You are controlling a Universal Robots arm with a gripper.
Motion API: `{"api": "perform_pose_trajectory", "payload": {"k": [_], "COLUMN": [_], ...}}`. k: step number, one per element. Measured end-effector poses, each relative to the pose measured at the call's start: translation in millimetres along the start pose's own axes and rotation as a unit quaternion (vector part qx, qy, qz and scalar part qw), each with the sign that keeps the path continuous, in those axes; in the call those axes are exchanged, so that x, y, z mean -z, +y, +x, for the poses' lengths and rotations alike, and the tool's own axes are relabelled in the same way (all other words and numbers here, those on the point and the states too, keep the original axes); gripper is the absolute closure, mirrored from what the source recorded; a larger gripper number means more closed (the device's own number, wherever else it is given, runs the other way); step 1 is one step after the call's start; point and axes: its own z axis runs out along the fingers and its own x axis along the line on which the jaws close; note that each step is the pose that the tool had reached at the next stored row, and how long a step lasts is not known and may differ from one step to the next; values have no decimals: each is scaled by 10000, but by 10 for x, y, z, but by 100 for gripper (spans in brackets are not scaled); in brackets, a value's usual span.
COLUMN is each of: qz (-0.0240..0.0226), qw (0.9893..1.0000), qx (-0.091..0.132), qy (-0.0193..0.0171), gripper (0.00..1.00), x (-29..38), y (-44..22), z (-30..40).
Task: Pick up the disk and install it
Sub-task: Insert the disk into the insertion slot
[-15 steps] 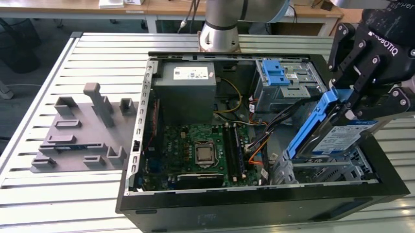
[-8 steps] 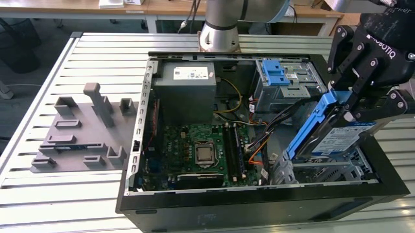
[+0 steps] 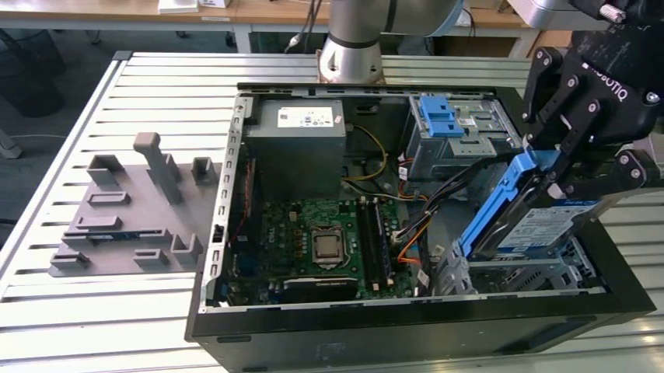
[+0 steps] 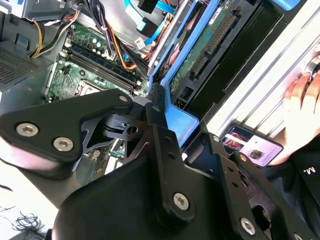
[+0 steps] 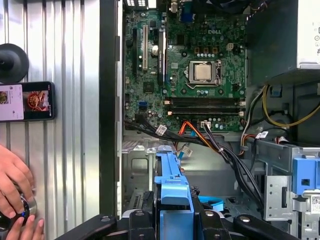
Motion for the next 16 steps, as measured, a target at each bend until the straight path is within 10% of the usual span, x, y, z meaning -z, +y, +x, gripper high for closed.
{"api": "perform_pose_trajectory", "payload": {"k": [16], "qz": [0], "qw": [10000], "qx": [0], "qy": [-1], "gripper": [63], "x": [-162], "y": [1], "z": [2]}}
